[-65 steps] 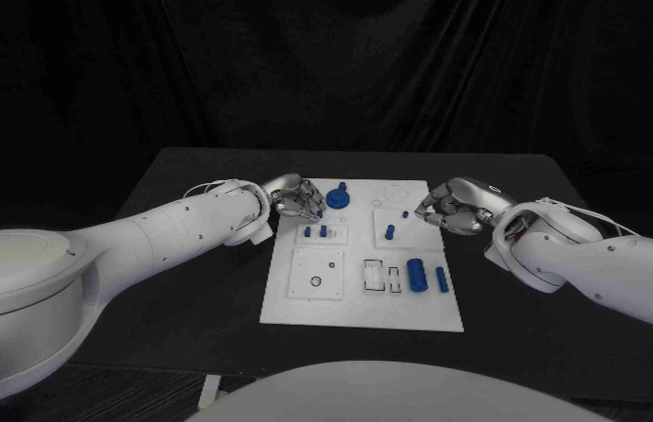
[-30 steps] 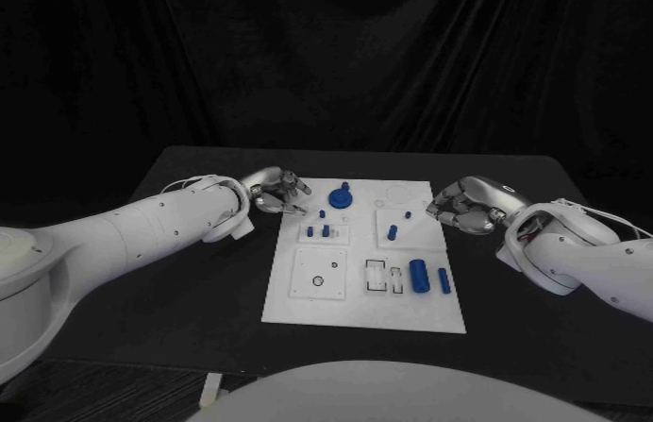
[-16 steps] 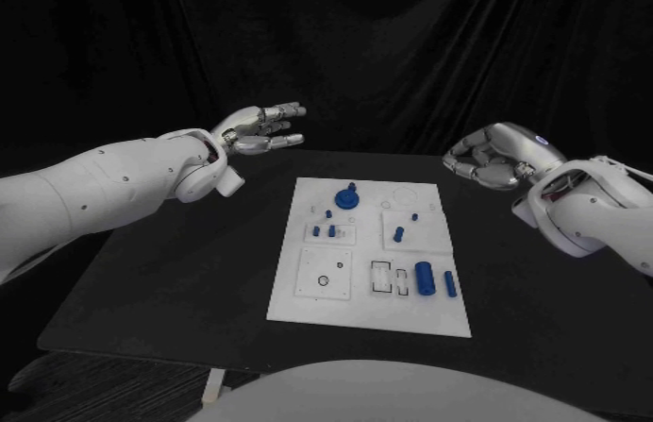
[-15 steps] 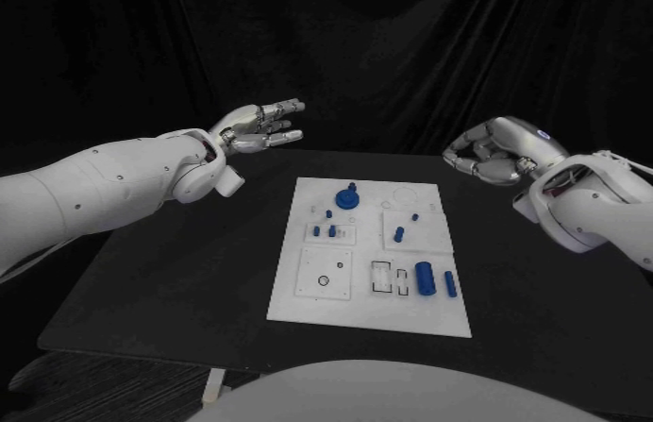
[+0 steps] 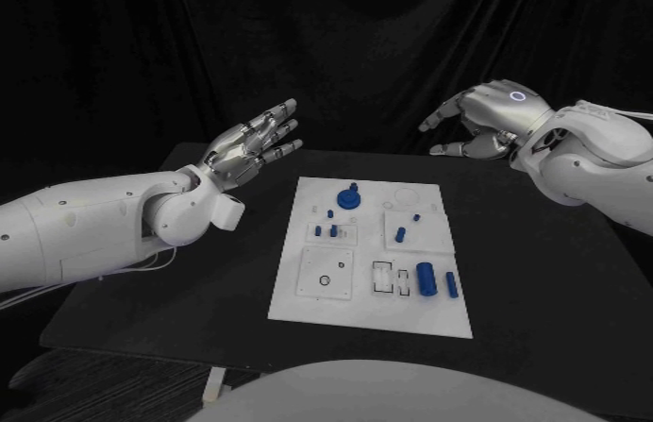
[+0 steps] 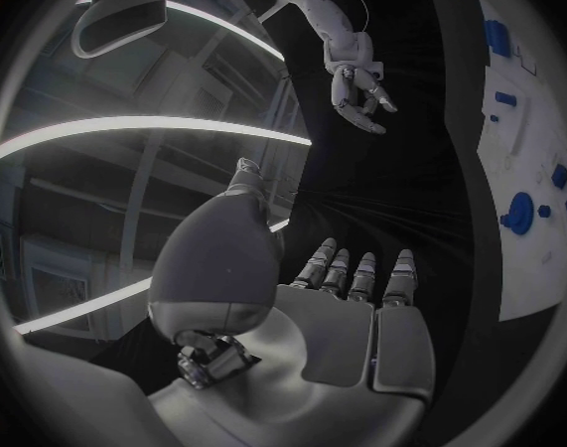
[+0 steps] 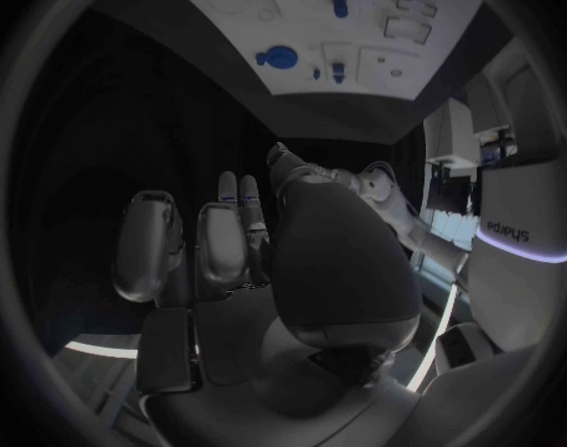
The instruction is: Assemble the parts on the task board
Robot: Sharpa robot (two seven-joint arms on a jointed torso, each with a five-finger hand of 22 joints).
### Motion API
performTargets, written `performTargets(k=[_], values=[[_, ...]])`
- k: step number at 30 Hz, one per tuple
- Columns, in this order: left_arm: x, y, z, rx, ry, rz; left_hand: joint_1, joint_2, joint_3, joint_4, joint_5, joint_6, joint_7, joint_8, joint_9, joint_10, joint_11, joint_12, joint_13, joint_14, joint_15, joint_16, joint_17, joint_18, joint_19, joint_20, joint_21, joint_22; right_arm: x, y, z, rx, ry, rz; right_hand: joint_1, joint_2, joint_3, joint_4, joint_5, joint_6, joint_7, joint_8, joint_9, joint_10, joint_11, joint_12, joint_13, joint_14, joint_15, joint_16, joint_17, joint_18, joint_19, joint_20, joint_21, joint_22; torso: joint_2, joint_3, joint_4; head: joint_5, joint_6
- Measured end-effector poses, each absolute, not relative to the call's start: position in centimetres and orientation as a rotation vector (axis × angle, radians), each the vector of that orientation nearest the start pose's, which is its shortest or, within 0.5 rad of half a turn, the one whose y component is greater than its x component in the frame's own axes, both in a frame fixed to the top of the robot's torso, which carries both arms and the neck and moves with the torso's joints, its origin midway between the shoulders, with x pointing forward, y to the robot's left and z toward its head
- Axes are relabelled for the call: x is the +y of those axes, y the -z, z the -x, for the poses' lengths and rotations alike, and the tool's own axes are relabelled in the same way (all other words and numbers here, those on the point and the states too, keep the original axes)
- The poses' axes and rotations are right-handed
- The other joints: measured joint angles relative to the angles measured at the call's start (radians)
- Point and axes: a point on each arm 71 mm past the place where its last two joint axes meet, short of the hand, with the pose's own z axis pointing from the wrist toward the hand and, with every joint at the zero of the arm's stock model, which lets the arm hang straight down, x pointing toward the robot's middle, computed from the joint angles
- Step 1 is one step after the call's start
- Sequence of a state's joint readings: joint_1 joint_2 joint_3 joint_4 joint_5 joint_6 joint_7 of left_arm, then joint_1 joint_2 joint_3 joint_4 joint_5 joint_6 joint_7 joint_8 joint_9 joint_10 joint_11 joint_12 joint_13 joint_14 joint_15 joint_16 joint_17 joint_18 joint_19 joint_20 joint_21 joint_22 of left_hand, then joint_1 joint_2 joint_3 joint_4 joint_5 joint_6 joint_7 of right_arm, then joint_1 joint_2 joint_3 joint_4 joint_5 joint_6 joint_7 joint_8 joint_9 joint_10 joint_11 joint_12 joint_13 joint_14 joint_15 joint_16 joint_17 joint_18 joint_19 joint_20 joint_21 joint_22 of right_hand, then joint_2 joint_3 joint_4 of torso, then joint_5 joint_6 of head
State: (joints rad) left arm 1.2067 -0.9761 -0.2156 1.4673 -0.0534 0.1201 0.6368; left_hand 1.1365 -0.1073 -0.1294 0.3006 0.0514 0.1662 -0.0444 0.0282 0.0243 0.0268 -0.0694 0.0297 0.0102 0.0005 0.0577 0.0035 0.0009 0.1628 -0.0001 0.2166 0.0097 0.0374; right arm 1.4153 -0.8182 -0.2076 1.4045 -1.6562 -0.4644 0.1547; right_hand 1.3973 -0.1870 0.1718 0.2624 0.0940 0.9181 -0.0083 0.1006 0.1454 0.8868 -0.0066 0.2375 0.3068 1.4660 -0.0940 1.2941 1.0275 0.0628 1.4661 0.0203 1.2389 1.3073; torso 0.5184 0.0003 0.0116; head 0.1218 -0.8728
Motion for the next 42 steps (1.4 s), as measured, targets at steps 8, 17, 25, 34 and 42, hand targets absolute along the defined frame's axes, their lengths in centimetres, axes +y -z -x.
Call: performTargets(k=[8,17,25,34,42], values=[[27.5,22.9,-45.1,1.443,1.84,1.027,-0.017,0.097,0.031,-0.007,0.023,-0.011,-0.004,-0.004,-0.001,-0.003,-0.003,-0.007,0.0,0.0,-0.033,0.0,0.0,0.0,0.001,-0.064,-0.004,-0.022,-20.2,16.8,-50.6,1.4,-0.484,0.865,0.06,-0.009,-0.014,0.009,-0.019,-0.018,-0.014,-0.027,-0.034,-0.027,-0.001,-0.082,-0.101,0.0,0.0,0.008,0.022,0.0,-0.001,-0.001,-0.015,0.0,0.0,-0.0071,0.0106,-0.018,0.0],[28.0,23.2,-44.4,1.423,1.815,1.053,0.068,0.193,-0.007,-0.011,0.162,0.029,0.044,-0.004,0.0,0.013,0.028,0.0,0.003,0.0,-0.054,0.0,0.0,0.0,0.001,-0.109,-0.004,-0.023,-20.1,20.1,-49.9,1.469,-0.461,0.961,0.004,-0.014,0.011,0.008,0.016,0.029,0.03,-0.013,-0.029,0.014,-0.004,-0.071,-0.129,0.0,0.0,0.057,0.115,0.0,0.003,-0.004,-0.015,0.0,0.001,-0.0194,0.029,-0.032,0.0],[28.2,23.9,-43.9,1.437,1.796,1.052,0.133,0.238,-0.042,-0.013,0.243,0.05,0.072,-0.004,0.003,0.02,0.052,0.012,0.005,0.0,-0.012,0.0,0.001,0.0,0.001,-0.076,-0.004,-0.013,-20.5,22.8,-49.8,1.55,-0.433,0.977,0.052,-0.004,0.058,-0.023,0.024,0.006,0.027,-0.028,-0.042,0.043,0.017,-0.071,-0.156,0.0,0.0,0.057,0.117,0.0,0.002,-0.004,-0.02,0.001,0.0,-0.0244,0.036,-0.044,0.0],[28.5,24.2,-43.8,1.448,1.786,1.043,0.15,0.255,-0.067,-0.013,0.27,0.067,0.067,0.0,0.006,0.016,0.048,0.019,0.006,0.0,0.007,0.0,0.001,0.0,0.001,-0.044,-0.004,-0.004,-21.3,25.4,-50.1,1.619,-0.401,0.958,0.038,-0.004,0.065,-0.024,-0.014,0.04,0.022,-0.021,-0.049,0.095,0.038,-0.067,-0.186,0.001,0.016,0.057,0.122,0.0,-0.001,0.01,-0.02,0.001,-0.001,-0.0241,0.0327,-0.037,0.0],[28.5,24.3,-43.7,1.452,1.783,1.039,0.177,0.271,-0.075,-0.015,0.302,0.048,0.037,0.0,0.004,0.013,0.045,0.028,0.006,0.0,0.007,0.0,0.001,0.0,0.004,-0.041,-0.004,-0.006,-21.8,27.1,-50.5,1.668,-0.39,0.922,0.052,0.01,0.086,-0.04,0.017,0.06,0.042,-0.021,-0.053,0.121,0.045,-0.073,-0.205,0.001,0.023,0.062,0.132,0.0,0.002,0.014,-0.02,0.001,-0.001,-0.0239,0.0297,-0.038,0.0]])
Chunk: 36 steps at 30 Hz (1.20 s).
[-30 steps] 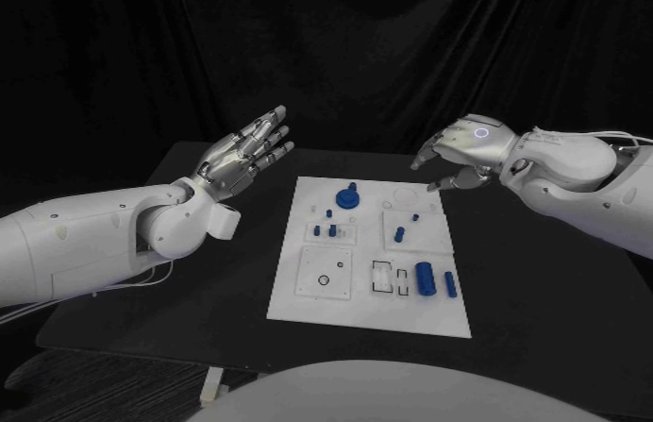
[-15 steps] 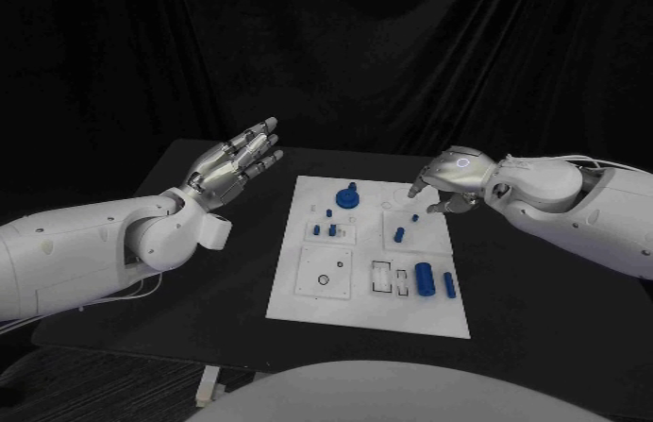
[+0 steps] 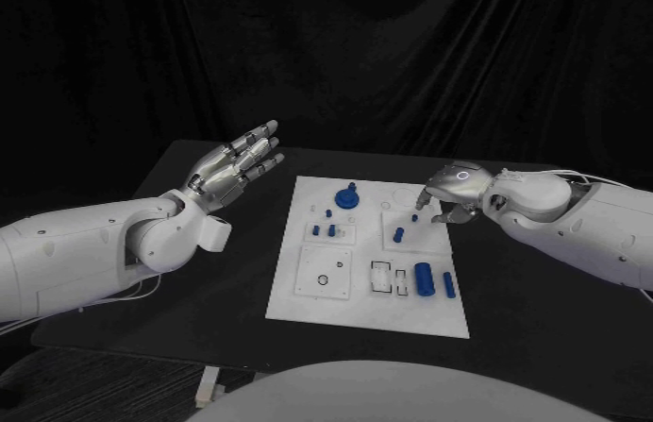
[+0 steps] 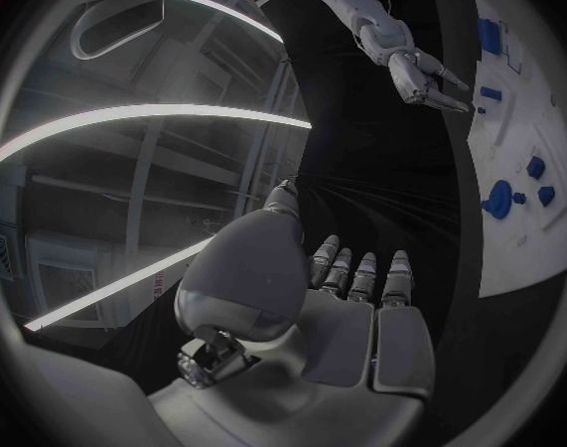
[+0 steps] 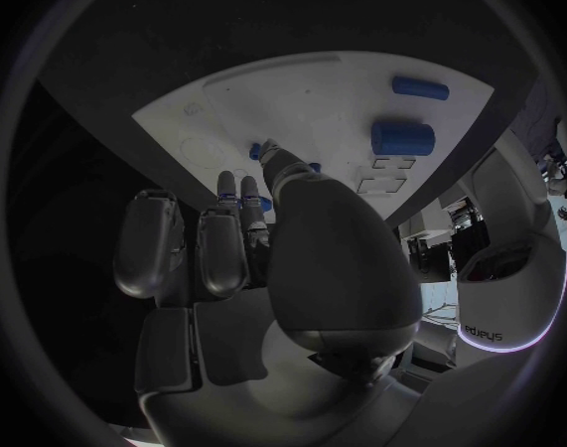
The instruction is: Assemble the parts on the task board
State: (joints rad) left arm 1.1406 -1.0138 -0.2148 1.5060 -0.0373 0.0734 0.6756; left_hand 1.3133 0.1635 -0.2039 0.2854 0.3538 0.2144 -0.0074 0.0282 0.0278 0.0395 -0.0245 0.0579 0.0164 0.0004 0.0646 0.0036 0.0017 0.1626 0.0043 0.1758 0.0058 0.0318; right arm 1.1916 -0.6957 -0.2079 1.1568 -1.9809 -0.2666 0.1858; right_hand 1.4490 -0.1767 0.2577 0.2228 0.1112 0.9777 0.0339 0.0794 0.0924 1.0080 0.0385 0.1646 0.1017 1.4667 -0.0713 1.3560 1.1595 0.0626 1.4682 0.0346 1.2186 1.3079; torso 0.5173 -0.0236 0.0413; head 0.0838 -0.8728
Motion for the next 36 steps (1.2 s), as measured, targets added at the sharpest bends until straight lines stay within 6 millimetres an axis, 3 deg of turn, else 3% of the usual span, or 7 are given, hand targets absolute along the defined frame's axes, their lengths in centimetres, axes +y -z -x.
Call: performTargets(k=[5,8,12,15,20,27,36], values=[[28.6,24.4,-43.7,1.454,1.782,1.038,0.01,0.01,-0.003,0.003,0.017,0.0,0.0,0.0,0.0,0.0,0.0,0.007,0.001,0.0,0.014,0.0,0.0,0.0,0.001,0.009,0.0,0.0,-21.7,27.9,-50.6,1.681,-0.393,0.903,0.005,-0.003,0.01,-0.005,0.029,0.001,0.001,-0.001,-0.004,0.012,0.005,-0.007,-0.011,-0.002,0.002,0.0,-0.002,0.0,-0.003,0.003,0.0,0.0,0.0,0.0,-0.0002,0.0,0.0],[28.6,24.5,-43.7,1.455,1.782,1.039,0.014,0.014,-0.003,0.003,0.031,0.0,0.0,0.0,0.0,0.0,0.004,0.008,0.001,0.0,0.014,0.0,-0.001,0.0,-0.002,0.013,0.0,0.002,-21.6,28.1,-50.6,1.67,-0.396,0.889,0.007,-0.005,0.025,-0.014,0.058,-0.023,-0.023,-0.009,-0.011,0.019,0.012,-0.016,-0.023,0.0,0.007,0.0,-0.006,0.0,-0.001,0.008,-0.003,0.0,0.0,0.0,0.0001,-0.001,0.0],[28.6,24.5,-43.7,1.455,1.782,1.038,0.019,0.019,-0.006,0.0,0.04,0.004,0.004,0.0,0.0,0.004,0.013,0.013,0.002,0.0,0.021,0.0,-0.001,0.0,0.002,0.016,0.0,0.003,-21.6,28.0,-50.7,1.64,-0.399,0.87,0.006,-0.005,0.031,-0.02,0.062,-0.071,-0.062,-0.014,-0.022,0.024,0.018,-0.027,-0.033,0.0,0.007,0.0,-0.011,0.0,-0.003,0.01,-0.007,0.0,0.0,-0.0001,0.0006,-0.002,0.0],[28.7,24.5,-43.7,1.455,1.78,1.038,0.023,0.023,-0.006,0.0,0.055,0.004,0.004,0.0,0.0,0.006,0.024,0.02,0.003,0.0,0.021,0.0,-0.001,0.0,0.002,0.016,0.0,0.003,-21.5,27.9,-50.7,1.619,-0.4,0.858,0.006,-0.005,0.033,-0.022,0.062,-0.09,-0.068,-0.015,-0.025,0.028,0.014,-0.029,-0.035,-0.003,0.011,0.0,-0.009,0.0,-0.003,0.01,-0.007,0.0,0.0,-0.0002,0.0006,-0.004,0.0],[28.8,24.6,-43.8,1.455,1.777,1.038,0.035,0.027,-0.006,0.0,0.069,0.007,0.007,0.0,0.0,0.007,0.036,0.028,0.004,0.0,0.021,0.0,-0.001,0.0,0.0,0.022,0.0,0.004,-21.4,27.9,-50.7,1.607,-0.403,0.849,0.006,-0.004,0.038,-0.021,0.057,-0.099,-0.059,-0.015,-0.025,0.035,0.014,-0.029,-0.035,-0.003,0.011,0.0,-0.007,0.0,-0.003,0.01,-0.007,0.0,0.0,-0.0002,0.0011,-0.007,0.0],[28.7,24.6,-43.9,1.458,1.781,1.037,0.067,0.032,-0.005,-0.012,0.11,0.012,0.012,0.0,0.001,0.007,0.05,0.042,0.006,0.004,0.032,0.0,0.0,0.0,0.004,0.028,0.0,0.006,-21.2,28.5,-50.6,1.618,-0.411,0.844,-0.001,0.002,0.061,-0.027,0.063,-0.064,-0.018,0.002,-0.015,0.08,0.009,-0.029,-0.035,-0.003,0.011,0.0,-0.008,0.0,-0.003,0.01,-0.007,0.0,-0.001,-0.0003,0.0012,-0.009,0.0],[28.7,24.7,-43.9,1.46,1.786,1.037,0.079,0.034,0.001,-0.018,0.139,0.015,0.015,0.0,0.001,0.006,0.057,0.046,0.006,0.007,0.036,0.0,0.002,0.0,0.002,0.03,0.0,0.007,-20.9,29.3,-50.6,1.639,-0.421,0.826,-0.022,-0.009,0.074,-0.027,0.057,-0.015,-0.007,0.02,0.0,0.092,0.011,-0.045,-0.036,-0.003,0.011,0.0,-0.006,0.0,-0.003,0.01,-0.007,0.0,-0.001,-0.0005,0.0007,-0.005,0.0]])
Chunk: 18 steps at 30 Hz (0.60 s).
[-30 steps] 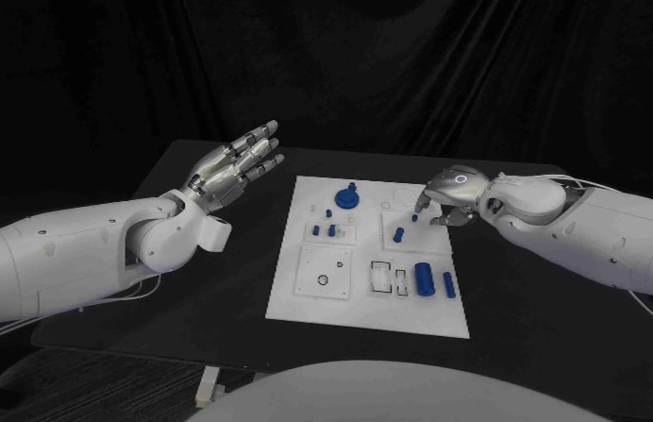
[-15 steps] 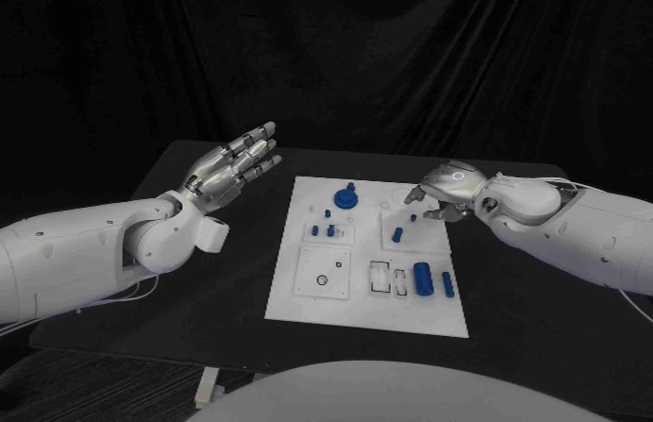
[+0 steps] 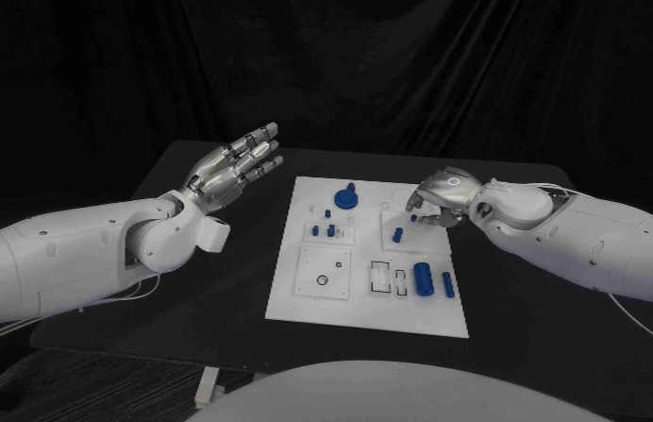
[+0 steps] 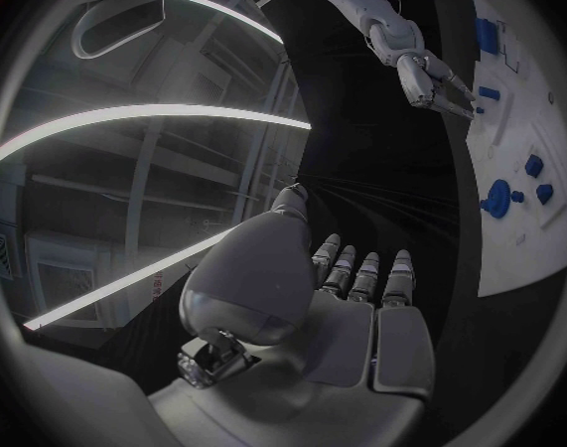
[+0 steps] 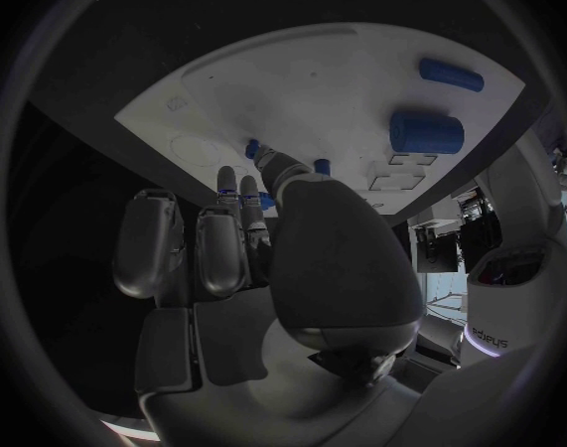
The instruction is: Assemble the parts on the task board
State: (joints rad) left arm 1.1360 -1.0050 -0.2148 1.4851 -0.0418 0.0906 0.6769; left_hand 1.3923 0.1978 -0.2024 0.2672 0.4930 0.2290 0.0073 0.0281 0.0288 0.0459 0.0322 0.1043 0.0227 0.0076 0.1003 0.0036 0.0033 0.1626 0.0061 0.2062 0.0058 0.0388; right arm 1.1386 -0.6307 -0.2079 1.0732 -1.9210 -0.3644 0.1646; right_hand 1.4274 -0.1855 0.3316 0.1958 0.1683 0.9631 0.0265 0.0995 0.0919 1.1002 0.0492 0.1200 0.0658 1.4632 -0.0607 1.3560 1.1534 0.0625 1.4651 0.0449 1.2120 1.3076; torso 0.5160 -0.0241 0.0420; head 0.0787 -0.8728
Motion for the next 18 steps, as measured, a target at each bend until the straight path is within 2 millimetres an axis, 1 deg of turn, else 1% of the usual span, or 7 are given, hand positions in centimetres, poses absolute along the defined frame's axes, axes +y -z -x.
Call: performTargets(k=[2,5,7,10,12,16,18], values=[[28.67,24.67,-43.9,1.46,1.787,1.036,0.0,0.0,0.0,0.0,0.0,0.0,0.0,0.0,0.0,0.0,0.0,0.0,0.0,0.0,0.0,0.0,0.001,0.0,0.0,0.0,0.0,0.001,-20.81,29.45,-50.69,1.643,-0.422,0.824,0.0,0.0,0.0,0.0,-0.003,0.0,0.0,0.0,0.0,-0.004,-0.004,0.0,0.0,0.0,0.0,0.0,0.0,0.0,0.0,0.0,0.0,0.0,0.0,0.0,0.0001,0.0,0.0],[28.68,24.67,-43.89,1.461,1.789,1.036,0.004,0.004,0.0,-0.005,0.007,0.0,0.0,0.0,0.001,0.004,0.004,0.004,0.0,0.0,0.0,0.0,0.001,0.0,0.002,0.002,0.0,0.001,-20.72,29.67,-50.74,1.649,-0.423,0.821,0.0,0.0,0.002,-0.002,-0.006,0.006,0.006,0.0,0.002,-0.015,0.0,-0.009,0.0,0.0,0.0,0.0,0.0,0.0,0.0,0.0,0.0,0.0,0.0,-0.0001,0.0003,0.0,0.0],[28.69,24.67,-43.88,1.461,1.789,1.036,0.004,0.004,0.0,-0.005,0.007,0.0,0.0,0.0,0.001,0.004,0.004,0.004,0.0,0.004,0.003,0.004,0.001,0.0,0.004,0.003,0.0,0.001,-20.67,29.81,-50.73,1.651,-0.426,0.82,-0.005,0.005,0.007,-0.007,-0.007,0.012,0.02,0.0,0.005,-0.026,0.0,-0.013,0.0,0.0,0.0,0.0,0.0,0.0,0.0,0.0,0.0,0.0,0.0,-0.0001,0.0005,0.0,0.0],[28.69,24.67,-43.88,1.461,1.79,1.036,0.004,0.004,0.0,-0.005,0.01,0.0,0.0,0.0,0.001,0.004,0.004,0.004,0.001,0.004,0.004,0.004,0.001,0.0,0.003,0.003,0.0,0.001,-20.57,30.0,-50.68,1.654,-0.43,0.821,-0.005,0.005,0.011,-0.011,0.009,0.014,0.029,0.0,0.005,-0.033,0.0,-0.013,0.0,0.0,0.0,0.0,0.0,0.0,0.0,0.0,0.0,0.0,0.001,-0.0002,0.001,0.0,0.0],[28.69,24.67,-43.88,1.461,1.791,1.036,0.004,0.004,0.0,-0.005,0.011,0.0,0.0,0.0,0.001,0.002,0.006,0.004,0.001,0.004,0.004,0.004,0.002,0.0,0.003,0.003,0.0,0.001,-20.48,30.1,-50.65,1.655,-0.434,0.821,-0.005,0.005,0.018,-0.018,0.021,0.014,0.029,0.0,0.005,-0.036,0.004,-0.019,0.0,0.0,0.0,0.0,0.0,0.0,0.0,0.0,0.0,0.0,0.001,-0.0002,0.0012,0.0,0.0],[28.71,24.68,-43.89,1.462,1.791,1.036,0.012,0.004,0.003,-0.008,0.011,0.0,0.0,0.0,0.001,0.001,0.007,0.004,0.001,0.004,0.003,0.004,0.002,0.0,0.003,0.003,0.0,0.003,-20.3,30.25,-50.64,1.657,-0.438,0.822,-0.005,0.005,0.021,-0.021,0.029,0.014,0.029,0.0,0.006,-0.04,0.0,-0.019,0.0,0.0,0.0,0.0,0.0,0.0,0.0,0.0,0.0,0.0,0.001,-0.0004,0.0017,0.001,0.0],[28.71,24.68,-43.89,1.462,1.792,1.036,0.012,0.004,0.003,-0.008,0.018,0.003,0.003,0.0,0.001,0.004,0.011,0.01,0.001,0.004,0.003,0.004,0.002,0.0,0.002,0.009,0.0,0.003,-20.24,30.32,-50.66,1.658,-0.438,0.822,-0.005,0.005,0.023,-0.023,0.033,0.015,0.029,0.0,0.008,-0.04,0.0,-0.019,0.0,0.0,0.0,0.0,0.0,0.0,0.0,0.0,0.0,0.0,0.001,-0.0006,0.0017,0.003,0.0]])
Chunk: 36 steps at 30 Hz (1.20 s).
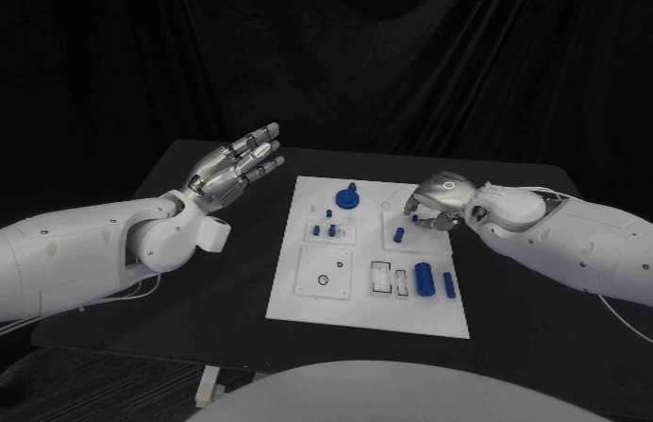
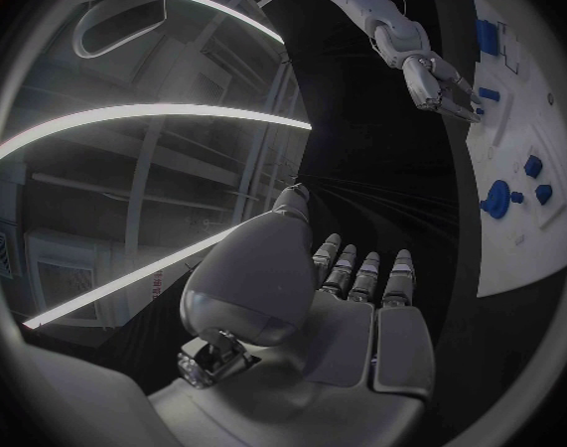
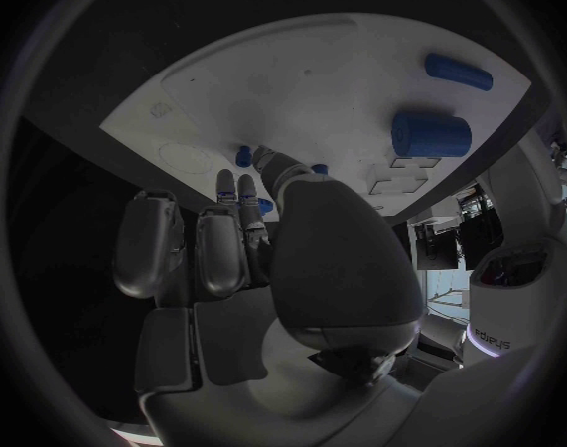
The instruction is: Assemble the parts on the task board
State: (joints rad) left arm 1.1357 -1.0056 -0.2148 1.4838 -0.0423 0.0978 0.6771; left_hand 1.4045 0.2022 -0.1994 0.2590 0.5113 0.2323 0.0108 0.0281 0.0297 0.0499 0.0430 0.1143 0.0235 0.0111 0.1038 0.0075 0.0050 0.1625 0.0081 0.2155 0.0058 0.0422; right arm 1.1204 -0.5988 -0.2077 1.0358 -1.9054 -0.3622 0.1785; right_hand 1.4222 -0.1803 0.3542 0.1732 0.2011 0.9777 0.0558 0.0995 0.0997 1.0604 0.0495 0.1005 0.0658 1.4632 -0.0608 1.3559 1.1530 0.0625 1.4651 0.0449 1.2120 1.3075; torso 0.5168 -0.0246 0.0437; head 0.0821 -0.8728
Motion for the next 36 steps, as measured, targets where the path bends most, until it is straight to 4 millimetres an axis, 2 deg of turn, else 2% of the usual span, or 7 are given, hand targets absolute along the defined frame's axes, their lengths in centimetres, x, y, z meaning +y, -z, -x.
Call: performTargets(k=[10,13,18,23,28,36], values=[[28.7,24.7,-43.9,1.463,1.796,1.036,0.008,0.0,0.004,-0.01,0.009,0.004,0.004,0.0,0.0,0.0,0.0,0.001,0.001,0.004,0.004,0.004,0.001,0.0,0.001,0.006,0.0,0.002,-20.2,30.9,-50.7,1.674,-0.434,0.821,0.004,0.004,0.015,-0.015,0.011,0.04,0.024,0.013,0.015,-0.006,-0.001,0.0,0.002,0.0,0.0,0.0,0.0,0.0,0.0,0.0,0.0,0.0,0.0,0.0,-0.0006,0.001,0.0],[28.6,24.7,-43.9,1.464,1.797,1.035,0.01,0.002,0.003,-0.014,0.013,0.004,0.004,0.0,0.0,0.0,0.001,0.002,0.001,0.004,0.004,0.004,0.002,0.0,0.001,0.009,0.0,0.002,-20.1,31.0,-50.7,1.676,-0.436,0.822,0.008,0.008,0.02,-0.02,0.011,0.05,0.024,0.017,0.019,0.004,-0.011,0.007,0.004,0.0,0.0,0.0,0.001,0.0,0.0,0.0,0.0,0.0,-0.001,0.0,-0.0006,0.0,0.0],[28.6,24.7,-43.9,1.465,1.801,1.035,0.02,0.004,0.007,-0.024,0.024,0.007,0.007,0.0,0.001,-0.003,0.004,0.005,0.001,0.004,0.011,0.008,0.002,0.0,0.002,0.016,0.0,0.004,-19.9,31.2,-50.6,1.681,-0.438,0.824,0.016,0.016,0.035,-0.035,0.031,0.05,0.024,0.017,0.023,0.007,-0.008,0.007,0.004,0.0,0.0,0.0,0.001,0.0,0.0,0.0,0.0,0.0,-0.001,-0.0001,-0.0008,-0.001,0.0],[28.4,24.7,-43.8,1.467,1.808,1.035,0.026,0.003,0.011,-0.031,0.033,0.007,0.007,0.0,0.001,-0.003,0.004,0.005,0.001,0.004,0.011,0.008,0.002,0.0,0.004,0.018,0.0,0.005,-19.9,31.3,-50.7,1.686,-0.434,0.822,0.016,0.016,0.038,-0.038,0.031,0.05,0.024,0.017,0.023,0.007,-0.007,0.007,0.004,0.0,0.0,0.0,0.002,0.0,0.0,0.0,0.0,0.0,-0.001,-0.0001,-0.0012,0.002,0.0],[28.3,24.7,-43.8,1.469,1.812,1.036,0.028,0.005,0.011,-0.036,0.04,0.007,0.007,0.0,0.001,-0.002,0.005,0.009,0.001,0.004,0.011,0.011,0.003,0.0,0.005,0.019,0.0,0.006,-19.9,31.4,-50.8,1.688,-0.431,0.819,0.02,0.02,0.054,-0.048,0.031,0.057,0.032,0.017,0.028,0.013,-0.006,0.008,0.004,0.0,0.0,0.0,0.001,0.0,0.0,0.0,0.0,0.0,-0.001,-0.0001,-0.0012,0.002,0.0],[28.3,24.7,-43.8,1.47,1.816,1.036,0.038,0.004,0.02,-0.056,0.063,0.007,0.007,0.0,0.001,0.0,0.007,0.012,0.001,0.009,0.02,0.015,0.004,0.0,0.005,0.026,0.0,0.007,-19.8,31.4,-50.8,1.688,-0.432,0.817,0.025,0.025,0.067,-0.061,0.031,0.066,0.033,0.017,0.033,0.027,-0.006,0.015,0.004,0.0,0.0,0.0,0.001,0.0,0.0,0.0,0.0,0.0,-0.001,-0.0001,-0.0009,0.002,0.0]])
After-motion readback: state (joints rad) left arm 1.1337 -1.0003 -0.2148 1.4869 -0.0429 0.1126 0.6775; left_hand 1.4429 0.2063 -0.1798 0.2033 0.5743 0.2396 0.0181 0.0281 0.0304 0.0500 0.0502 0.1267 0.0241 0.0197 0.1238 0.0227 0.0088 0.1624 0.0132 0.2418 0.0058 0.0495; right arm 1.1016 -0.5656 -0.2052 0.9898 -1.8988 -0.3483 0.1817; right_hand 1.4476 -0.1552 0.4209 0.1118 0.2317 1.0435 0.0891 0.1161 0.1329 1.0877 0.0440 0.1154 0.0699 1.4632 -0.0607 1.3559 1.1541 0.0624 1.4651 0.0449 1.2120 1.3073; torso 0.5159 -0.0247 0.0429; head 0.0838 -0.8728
